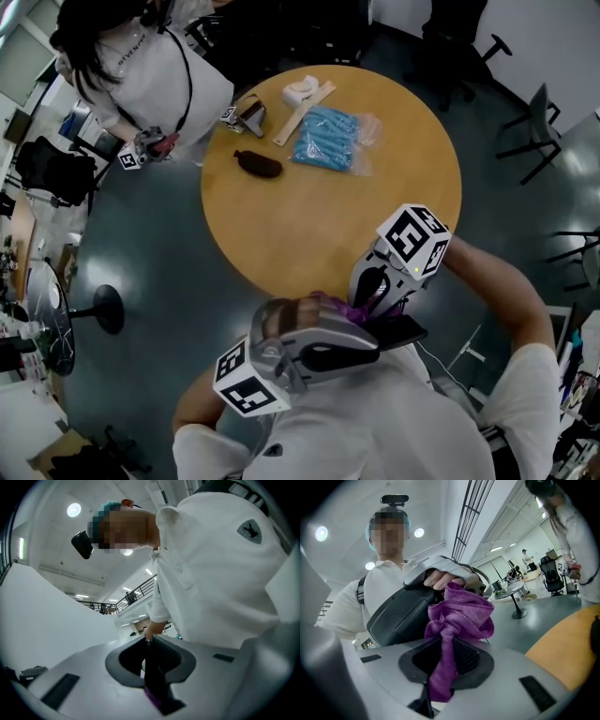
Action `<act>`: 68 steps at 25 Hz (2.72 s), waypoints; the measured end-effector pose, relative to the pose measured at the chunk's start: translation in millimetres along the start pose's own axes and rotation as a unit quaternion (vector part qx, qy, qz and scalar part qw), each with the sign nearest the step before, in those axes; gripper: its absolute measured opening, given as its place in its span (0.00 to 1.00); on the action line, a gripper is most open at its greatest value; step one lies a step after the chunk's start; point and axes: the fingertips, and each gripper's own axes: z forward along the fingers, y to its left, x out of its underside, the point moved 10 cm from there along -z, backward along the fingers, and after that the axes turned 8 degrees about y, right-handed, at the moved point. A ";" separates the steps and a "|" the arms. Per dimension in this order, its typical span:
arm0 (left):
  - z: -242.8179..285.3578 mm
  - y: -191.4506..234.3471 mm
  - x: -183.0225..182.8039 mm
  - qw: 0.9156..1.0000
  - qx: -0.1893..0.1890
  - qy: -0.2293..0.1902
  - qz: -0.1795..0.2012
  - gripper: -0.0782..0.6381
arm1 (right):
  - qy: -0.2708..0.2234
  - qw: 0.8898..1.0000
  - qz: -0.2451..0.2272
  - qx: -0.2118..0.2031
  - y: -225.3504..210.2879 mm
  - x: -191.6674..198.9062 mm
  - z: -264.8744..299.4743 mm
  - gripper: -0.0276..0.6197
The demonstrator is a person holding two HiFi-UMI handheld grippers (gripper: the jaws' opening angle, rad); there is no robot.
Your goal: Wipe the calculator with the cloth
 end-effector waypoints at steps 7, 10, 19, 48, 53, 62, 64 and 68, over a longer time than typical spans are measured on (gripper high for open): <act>-1.7 3.3 -4.5 1.000 -0.004 -0.017 -0.006 0.17 | 0.031 0.999 -0.002 -0.007 -0.4 6.5 20.0 0.15; -7.1 10.9 -4.0 0.999 -0.016 -0.034 -0.026 0.17 | 0.057 0.998 0.000 -0.005 -2.4 11.2 28.7 0.15; -24.2 30.4 -7.5 0.996 -0.055 -0.062 -0.041 0.17 | 0.100 0.994 0.021 0.036 -20.7 29.5 36.8 0.15; -15.3 -32.5 430.0 0.769 -0.293 0.132 -0.553 0.17 | -0.007 0.756 0.378 0.535 -117.5 225.4 -7.5 0.15; -21.0 -30.9 452.2 0.762 -0.281 0.128 -0.569 0.17 | -0.022 0.745 0.389 0.541 -117.4 231.6 -2.6 0.15; -24.8 -16.3 467.2 0.760 -0.236 0.146 -0.588 0.18 | -0.042 0.740 0.400 0.540 -114.2 236.3 3.3 0.15; -24.2 -13.6 468.0 0.761 -0.235 0.162 -0.583 0.18 | -0.042 0.741 0.399 0.539 -114.3 237.7 3.3 0.15; -22.4 -17.4 466.4 0.752 -0.247 0.189 -0.581 0.20 | -0.046 0.741 0.404 0.535 -113.9 241.5 8.6 0.15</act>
